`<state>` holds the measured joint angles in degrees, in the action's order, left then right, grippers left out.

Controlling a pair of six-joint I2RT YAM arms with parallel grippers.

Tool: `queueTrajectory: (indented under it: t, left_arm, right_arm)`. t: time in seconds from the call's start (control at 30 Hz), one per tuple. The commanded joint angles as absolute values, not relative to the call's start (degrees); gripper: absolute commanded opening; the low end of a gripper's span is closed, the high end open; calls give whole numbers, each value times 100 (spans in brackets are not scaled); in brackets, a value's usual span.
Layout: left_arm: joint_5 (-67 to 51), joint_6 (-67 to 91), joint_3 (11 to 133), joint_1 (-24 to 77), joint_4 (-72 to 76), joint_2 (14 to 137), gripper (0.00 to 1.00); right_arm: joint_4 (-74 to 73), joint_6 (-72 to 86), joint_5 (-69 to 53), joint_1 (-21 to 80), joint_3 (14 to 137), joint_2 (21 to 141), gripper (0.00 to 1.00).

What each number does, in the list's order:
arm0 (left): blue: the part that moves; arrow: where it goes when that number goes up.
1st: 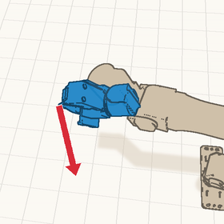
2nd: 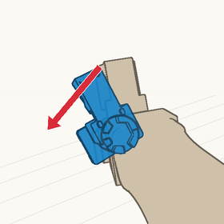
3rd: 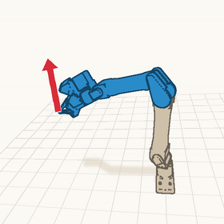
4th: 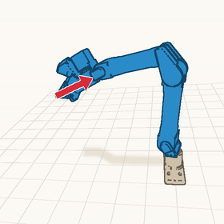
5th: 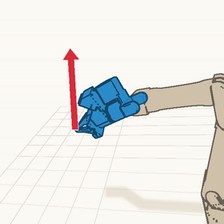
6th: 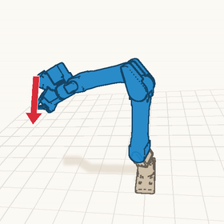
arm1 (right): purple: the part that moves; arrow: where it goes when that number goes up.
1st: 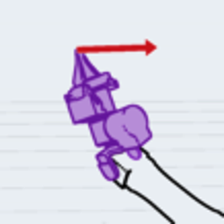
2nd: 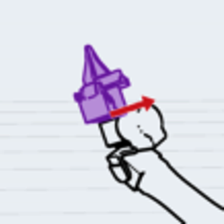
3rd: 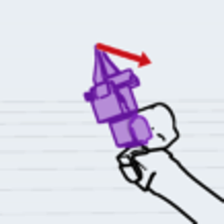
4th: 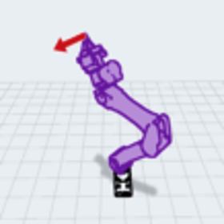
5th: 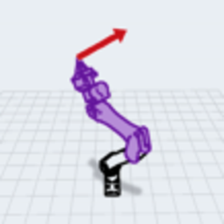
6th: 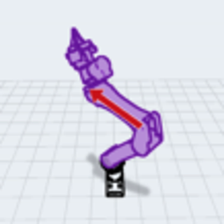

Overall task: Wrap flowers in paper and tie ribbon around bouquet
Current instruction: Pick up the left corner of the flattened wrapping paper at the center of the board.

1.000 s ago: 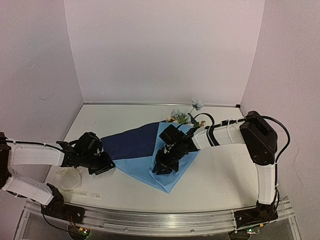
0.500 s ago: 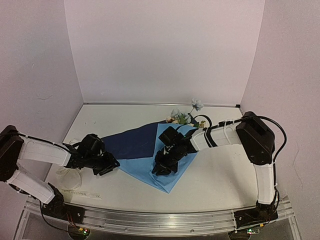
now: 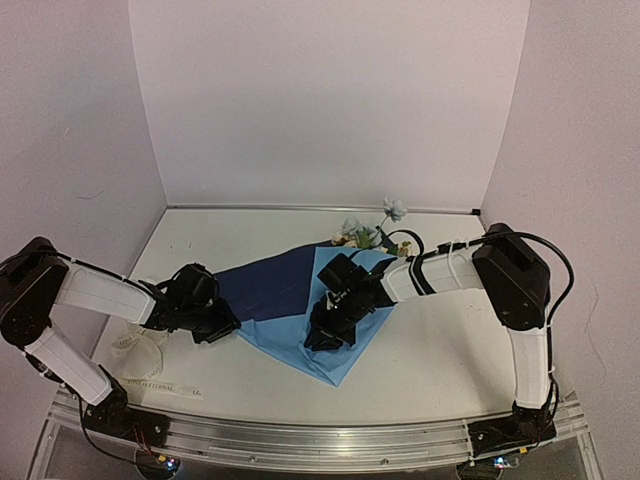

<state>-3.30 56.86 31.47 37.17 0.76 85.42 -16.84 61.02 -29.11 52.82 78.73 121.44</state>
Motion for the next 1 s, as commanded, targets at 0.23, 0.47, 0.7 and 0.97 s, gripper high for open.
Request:
queueTrajectory:
  t: [0.23, 0.47, 0.7, 0.97]
  left_arm:
    - [405, 5732, 3004, 3701, -48, 8646, 3]
    - [889, 5678, 2789, 4211, -275, 7639, 0]
    - [1371, 5817, 2968, 4686, -838, 6809, 0]
    - [1231, 5249, 3032, 4935, -369, 6311, 0]
  right_arm:
    - [-2749, 5425, -2255, 5436, 7671, 12201, 18]
    - [-3158, 5124, -2053, 5530, 7782, 12176, 17]
    - [-3670, 4576, -1629, 5772, 7918, 12080, 17]
    - [-3942, 3881, -998, 6079, 8020, 12050, 17]
